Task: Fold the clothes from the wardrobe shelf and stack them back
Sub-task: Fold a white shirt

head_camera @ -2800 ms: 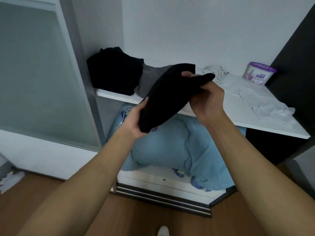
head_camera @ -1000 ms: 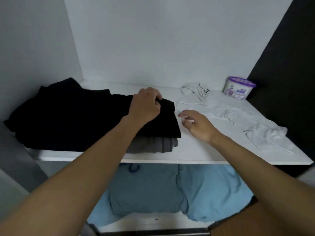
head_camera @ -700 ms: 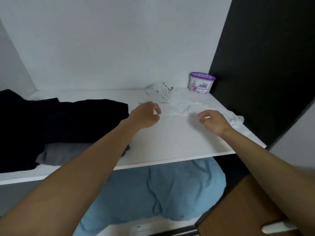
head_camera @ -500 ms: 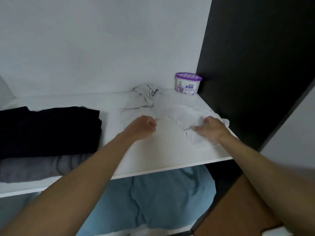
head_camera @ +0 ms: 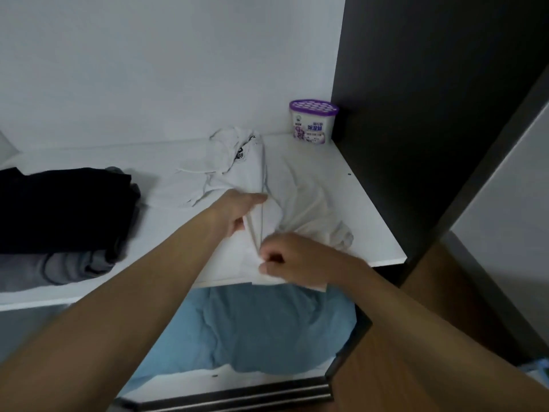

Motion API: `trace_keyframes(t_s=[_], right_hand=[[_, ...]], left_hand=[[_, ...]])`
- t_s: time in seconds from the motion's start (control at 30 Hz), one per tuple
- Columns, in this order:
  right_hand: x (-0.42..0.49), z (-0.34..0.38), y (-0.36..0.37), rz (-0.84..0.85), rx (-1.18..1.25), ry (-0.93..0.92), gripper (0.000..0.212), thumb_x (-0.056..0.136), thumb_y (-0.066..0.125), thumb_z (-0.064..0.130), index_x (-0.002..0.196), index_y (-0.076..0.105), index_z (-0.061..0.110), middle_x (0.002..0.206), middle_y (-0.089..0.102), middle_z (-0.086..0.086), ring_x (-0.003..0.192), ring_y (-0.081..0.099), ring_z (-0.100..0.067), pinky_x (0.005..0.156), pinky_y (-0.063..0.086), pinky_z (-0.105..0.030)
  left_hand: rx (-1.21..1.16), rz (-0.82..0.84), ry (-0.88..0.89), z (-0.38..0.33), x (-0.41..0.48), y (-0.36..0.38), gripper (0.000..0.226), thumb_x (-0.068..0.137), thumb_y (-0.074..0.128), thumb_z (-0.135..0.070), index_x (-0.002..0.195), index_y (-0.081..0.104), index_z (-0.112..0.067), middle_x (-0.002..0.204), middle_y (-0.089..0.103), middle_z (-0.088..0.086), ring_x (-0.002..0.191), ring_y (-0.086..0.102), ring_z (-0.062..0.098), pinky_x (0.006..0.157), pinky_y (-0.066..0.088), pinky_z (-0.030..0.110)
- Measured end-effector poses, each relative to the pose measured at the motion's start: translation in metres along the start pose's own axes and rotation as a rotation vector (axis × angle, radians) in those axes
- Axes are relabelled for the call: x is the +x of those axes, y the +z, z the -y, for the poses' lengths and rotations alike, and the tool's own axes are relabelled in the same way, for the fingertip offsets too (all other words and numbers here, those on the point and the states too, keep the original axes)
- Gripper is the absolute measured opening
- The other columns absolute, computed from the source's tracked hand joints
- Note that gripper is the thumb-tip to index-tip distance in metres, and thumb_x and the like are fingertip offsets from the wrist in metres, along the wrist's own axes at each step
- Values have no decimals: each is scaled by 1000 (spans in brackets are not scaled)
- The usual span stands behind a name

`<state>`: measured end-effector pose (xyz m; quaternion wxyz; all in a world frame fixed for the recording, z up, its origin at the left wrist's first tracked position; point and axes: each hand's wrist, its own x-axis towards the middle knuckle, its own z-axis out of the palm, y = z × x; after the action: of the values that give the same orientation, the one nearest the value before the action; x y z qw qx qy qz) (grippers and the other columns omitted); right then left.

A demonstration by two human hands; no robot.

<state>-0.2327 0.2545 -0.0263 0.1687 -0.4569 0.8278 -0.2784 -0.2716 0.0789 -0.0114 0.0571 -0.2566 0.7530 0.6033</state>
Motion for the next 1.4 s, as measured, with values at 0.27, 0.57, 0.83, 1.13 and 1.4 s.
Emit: trace_keyframes(t_s=[0.27,0.57,0.83,1.13,1.4], right_hand=[[-35,37,22,-250,149,220,31,92,63,36,79,65,8,74,64,-2,70,55,-11,68,45,-32],[-23,88,63,-532,1133,691,45,84,74,46,114,64,13,115,67,-13,105,68,-33,90,57,-49],[-27,173,165,-733,1542,654,13,91,54,0,94,64,7,92,68,-13,81,66,-24,86,56,-39],[-83,240,234,-585,1267,592,17,86,57,1,78,69,10,72,73,-8,67,71,-21,68,57,-33],[-105,249,257,-421,758,562,14,89,62,7,87,75,10,86,78,-8,79,75,-22,69,61,-31]], left_hand=[[270,91,133,32,-70,-34,36,91,58,-4,127,56,0,120,65,22,110,64,35,98,53,50],[737,277,366,115,-182,-106,25,99,48,-17,119,61,-10,113,66,5,104,62,20,95,50,32],[932,475,167,215,-247,-188,14,91,58,-27,79,52,-28,85,63,-8,74,58,5,68,48,16],[43,231,153,291,-272,-194,32,92,60,-21,121,55,-34,130,60,-6,116,57,13,93,54,34],[-548,430,119,304,-309,-173,42,92,48,-59,115,72,-33,123,71,2,112,68,19,84,57,34]])
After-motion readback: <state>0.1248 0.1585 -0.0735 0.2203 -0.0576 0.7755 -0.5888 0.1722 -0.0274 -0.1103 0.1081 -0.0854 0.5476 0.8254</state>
